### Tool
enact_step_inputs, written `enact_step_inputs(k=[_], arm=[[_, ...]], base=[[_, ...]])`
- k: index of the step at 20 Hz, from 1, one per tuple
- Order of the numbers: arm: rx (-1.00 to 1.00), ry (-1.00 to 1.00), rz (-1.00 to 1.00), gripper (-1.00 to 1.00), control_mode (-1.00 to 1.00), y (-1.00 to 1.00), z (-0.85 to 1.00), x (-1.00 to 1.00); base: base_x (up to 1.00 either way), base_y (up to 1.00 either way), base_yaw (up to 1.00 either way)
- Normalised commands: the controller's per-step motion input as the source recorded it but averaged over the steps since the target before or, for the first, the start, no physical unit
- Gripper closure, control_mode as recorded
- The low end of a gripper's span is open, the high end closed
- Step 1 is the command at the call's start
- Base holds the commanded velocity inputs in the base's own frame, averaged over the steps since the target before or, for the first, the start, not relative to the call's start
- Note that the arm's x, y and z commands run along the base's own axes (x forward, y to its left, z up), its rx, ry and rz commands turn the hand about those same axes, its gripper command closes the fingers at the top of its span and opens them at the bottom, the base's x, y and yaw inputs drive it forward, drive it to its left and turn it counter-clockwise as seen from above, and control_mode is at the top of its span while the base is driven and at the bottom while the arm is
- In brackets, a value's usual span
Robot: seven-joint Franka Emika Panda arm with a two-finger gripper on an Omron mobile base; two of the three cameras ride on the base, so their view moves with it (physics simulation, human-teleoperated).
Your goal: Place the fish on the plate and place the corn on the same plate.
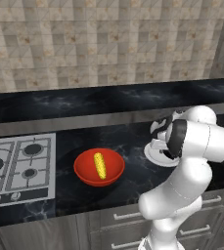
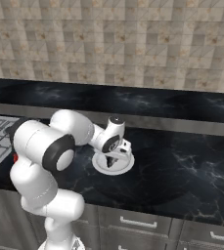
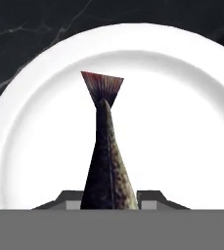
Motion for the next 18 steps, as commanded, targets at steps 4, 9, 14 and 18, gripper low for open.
enact_step_inputs(k=[4,9,14,18], arm=[[0.00,0.02,-0.01,1.00,-1.00,-0.01,-0.28,0.15],[0.00,0.01,-0.01,-1.00,-1.00,0.00,-0.21,0.09],[0.00,0.00,0.00,-1.00,-1.00,-0.10,0.19,-0.21],[0.00,0.00,0.00,-1.00,-1.00,-0.05,0.49,-0.27]], base=[[0.00,0.00,0.00],[0.00,0.00,0.00],[0.00,0.00,0.00],[0.00,0.00,0.00]])
